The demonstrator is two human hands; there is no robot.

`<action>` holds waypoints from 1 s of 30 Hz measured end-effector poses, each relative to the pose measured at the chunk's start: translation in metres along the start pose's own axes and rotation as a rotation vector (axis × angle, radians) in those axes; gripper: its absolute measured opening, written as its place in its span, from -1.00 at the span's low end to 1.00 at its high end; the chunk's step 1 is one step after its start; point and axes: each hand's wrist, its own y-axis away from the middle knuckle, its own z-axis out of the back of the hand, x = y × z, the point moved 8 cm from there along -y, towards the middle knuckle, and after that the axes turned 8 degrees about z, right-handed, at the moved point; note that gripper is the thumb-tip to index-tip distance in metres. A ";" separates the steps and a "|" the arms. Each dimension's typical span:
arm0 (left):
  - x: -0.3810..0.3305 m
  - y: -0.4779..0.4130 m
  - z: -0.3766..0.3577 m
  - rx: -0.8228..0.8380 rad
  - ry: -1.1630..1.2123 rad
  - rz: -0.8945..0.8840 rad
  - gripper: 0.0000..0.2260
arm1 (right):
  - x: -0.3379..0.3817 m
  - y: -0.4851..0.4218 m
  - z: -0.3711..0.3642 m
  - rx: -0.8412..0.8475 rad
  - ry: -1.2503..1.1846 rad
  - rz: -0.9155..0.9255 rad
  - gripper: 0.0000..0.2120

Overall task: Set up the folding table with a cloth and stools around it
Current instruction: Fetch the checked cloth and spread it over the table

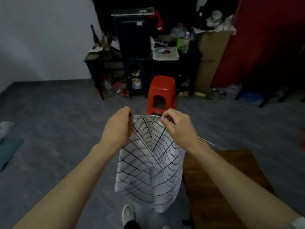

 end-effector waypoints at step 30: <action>-0.090 -0.276 -0.140 0.181 0.021 -0.683 -0.95 | -0.226 -0.086 0.108 -0.362 0.417 -0.305 -0.77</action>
